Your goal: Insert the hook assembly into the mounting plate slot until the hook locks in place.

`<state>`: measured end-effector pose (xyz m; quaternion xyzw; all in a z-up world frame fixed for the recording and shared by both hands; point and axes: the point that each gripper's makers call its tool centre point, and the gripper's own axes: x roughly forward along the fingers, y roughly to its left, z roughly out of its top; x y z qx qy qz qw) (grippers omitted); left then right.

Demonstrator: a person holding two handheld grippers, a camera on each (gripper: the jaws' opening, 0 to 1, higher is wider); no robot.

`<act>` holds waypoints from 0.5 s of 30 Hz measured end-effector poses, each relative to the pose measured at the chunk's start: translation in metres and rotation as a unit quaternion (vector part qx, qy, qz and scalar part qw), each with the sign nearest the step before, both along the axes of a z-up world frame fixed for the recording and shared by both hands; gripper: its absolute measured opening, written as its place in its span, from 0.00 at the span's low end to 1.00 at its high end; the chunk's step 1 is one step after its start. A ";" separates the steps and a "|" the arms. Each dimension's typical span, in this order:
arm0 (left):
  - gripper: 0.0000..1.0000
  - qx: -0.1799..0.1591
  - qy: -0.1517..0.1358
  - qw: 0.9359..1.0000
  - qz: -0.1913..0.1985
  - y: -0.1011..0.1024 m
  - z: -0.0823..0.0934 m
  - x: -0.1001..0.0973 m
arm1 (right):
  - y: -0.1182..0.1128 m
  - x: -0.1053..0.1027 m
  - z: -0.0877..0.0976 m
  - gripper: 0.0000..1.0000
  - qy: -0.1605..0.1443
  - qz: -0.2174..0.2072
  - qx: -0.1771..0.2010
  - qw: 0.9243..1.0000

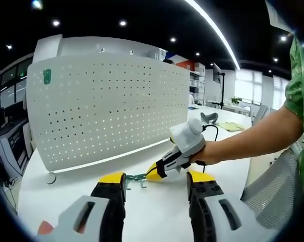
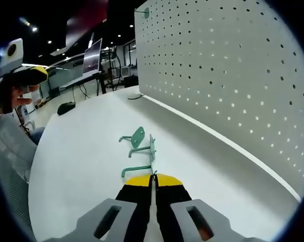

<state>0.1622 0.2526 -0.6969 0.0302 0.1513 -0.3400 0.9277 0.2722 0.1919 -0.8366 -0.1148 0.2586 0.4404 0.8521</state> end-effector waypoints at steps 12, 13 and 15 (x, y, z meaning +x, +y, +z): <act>0.47 0.002 -0.002 1.000 -0.007 -0.002 -0.002 -0.001 | -0.005 -0.006 0.009 0.00 0.009 -0.005 0.005 1.000; 0.47 0.002 -0.003 1.000 -0.007 -0.002 -0.002 -0.001 | -0.005 -0.006 0.010 0.00 0.007 -0.005 0.004 1.000; 0.46 0.001 -0.004 1.000 -0.008 -0.003 -0.001 -0.001 | -0.005 -0.007 0.011 0.00 0.010 -0.005 0.003 1.000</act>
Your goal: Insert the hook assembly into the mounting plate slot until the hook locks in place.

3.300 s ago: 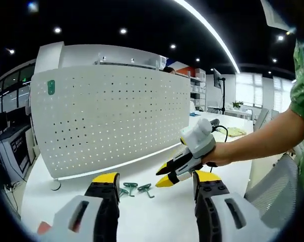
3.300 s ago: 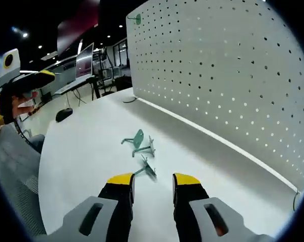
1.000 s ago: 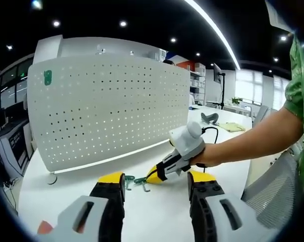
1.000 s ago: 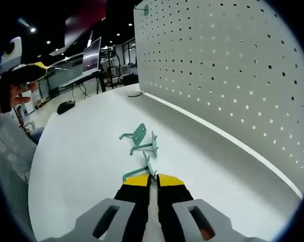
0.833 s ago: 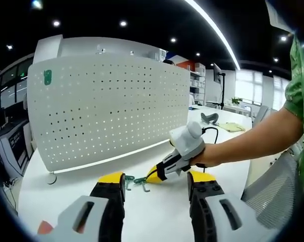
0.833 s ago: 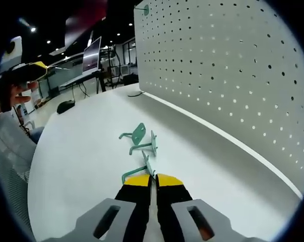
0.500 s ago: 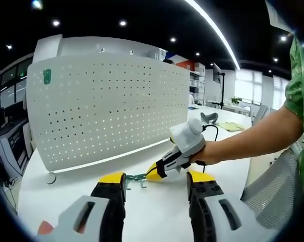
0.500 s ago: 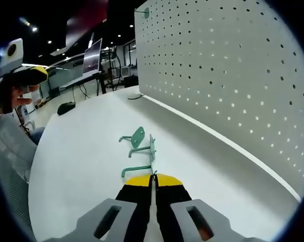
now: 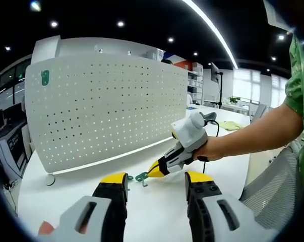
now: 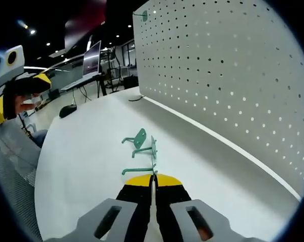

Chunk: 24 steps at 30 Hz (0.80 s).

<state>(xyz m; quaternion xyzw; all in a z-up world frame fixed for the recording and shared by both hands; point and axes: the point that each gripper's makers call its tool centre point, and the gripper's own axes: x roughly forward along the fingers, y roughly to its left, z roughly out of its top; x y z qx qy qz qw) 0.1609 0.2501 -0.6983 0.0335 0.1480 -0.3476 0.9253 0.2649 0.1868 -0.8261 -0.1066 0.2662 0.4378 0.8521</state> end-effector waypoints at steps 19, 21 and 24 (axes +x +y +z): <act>0.45 0.000 -0.008 1.000 -0.005 -0.002 0.001 0.003 | -0.002 -0.003 0.021 0.00 0.007 -0.003 0.005 1.000; 0.44 0.000 -0.012 1.000 -0.007 -0.003 0.002 0.004 | -0.001 -0.004 0.024 0.00 0.006 -0.002 0.006 1.000; 0.44 0.000 -0.017 1.000 -0.009 -0.003 0.004 0.004 | -0.002 -0.004 0.031 0.00 0.011 -0.005 0.014 1.000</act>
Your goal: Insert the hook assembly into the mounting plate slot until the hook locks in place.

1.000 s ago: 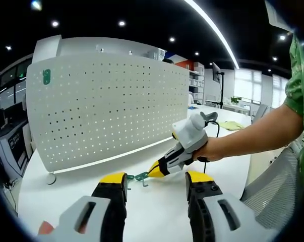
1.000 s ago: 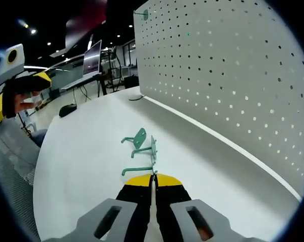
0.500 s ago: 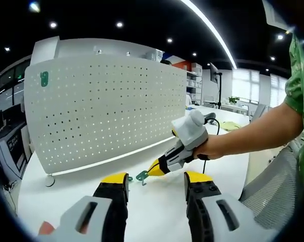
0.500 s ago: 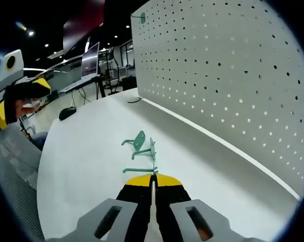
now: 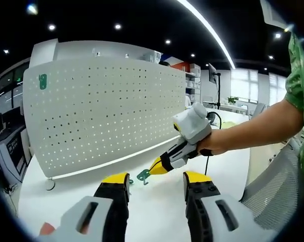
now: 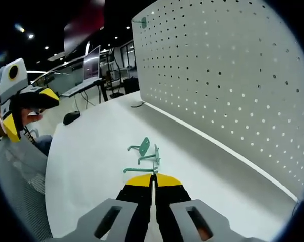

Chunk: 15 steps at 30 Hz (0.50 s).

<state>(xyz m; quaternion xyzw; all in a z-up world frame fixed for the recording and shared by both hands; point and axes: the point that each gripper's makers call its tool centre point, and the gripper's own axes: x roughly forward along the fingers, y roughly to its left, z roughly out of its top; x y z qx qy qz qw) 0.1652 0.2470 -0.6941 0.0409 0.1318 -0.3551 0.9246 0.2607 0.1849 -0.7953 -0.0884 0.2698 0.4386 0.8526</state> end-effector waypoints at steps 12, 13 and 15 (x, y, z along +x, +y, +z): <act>0.41 0.009 -0.033 0.999 -0.007 0.005 0.016 0.003 | 0.004 -0.009 0.044 0.00 0.003 0.001 0.036 0.999; 0.41 0.010 -0.038 0.999 -0.008 0.006 0.018 0.003 | 0.006 -0.011 0.050 0.00 0.003 0.001 0.040 0.999; 0.41 0.013 -0.045 0.999 -0.010 0.007 0.023 0.003 | 0.008 -0.015 0.061 0.00 0.001 0.003 0.049 0.999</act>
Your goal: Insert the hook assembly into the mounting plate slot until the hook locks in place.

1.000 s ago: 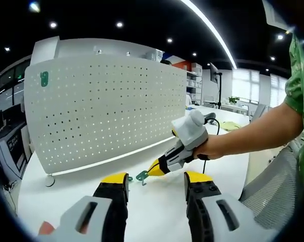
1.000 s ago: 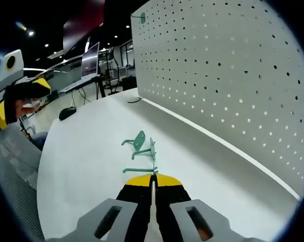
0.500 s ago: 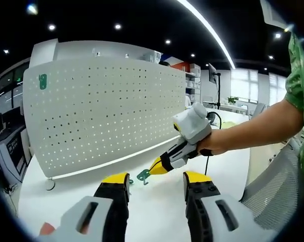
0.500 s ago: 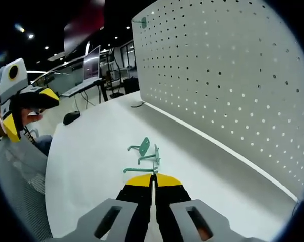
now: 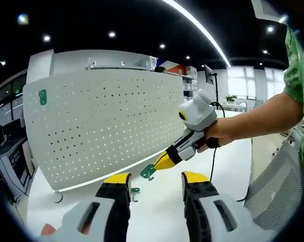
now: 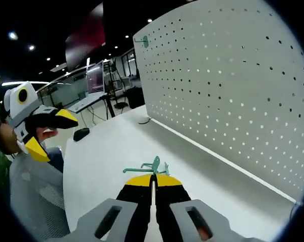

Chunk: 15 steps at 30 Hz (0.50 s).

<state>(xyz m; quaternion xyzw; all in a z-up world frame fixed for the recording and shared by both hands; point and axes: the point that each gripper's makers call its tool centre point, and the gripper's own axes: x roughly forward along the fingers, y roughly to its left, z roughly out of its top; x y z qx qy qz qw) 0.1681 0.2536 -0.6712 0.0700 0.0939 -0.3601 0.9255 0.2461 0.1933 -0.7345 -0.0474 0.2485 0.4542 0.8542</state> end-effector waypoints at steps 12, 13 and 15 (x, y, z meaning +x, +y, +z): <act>0.39 0.044 -0.071 0.996 -0.016 0.004 0.024 -0.003 | 0.012 -0.024 0.058 0.00 -0.001 0.013 0.037 0.999; 0.39 0.050 -0.078 0.995 -0.019 0.004 0.025 -0.003 | 0.013 -0.027 0.062 0.00 -0.003 0.015 0.037 0.999; 0.38 0.065 -0.096 0.993 -0.024 0.003 0.029 -0.004 | 0.016 -0.032 0.068 0.00 -0.003 0.018 0.036 0.999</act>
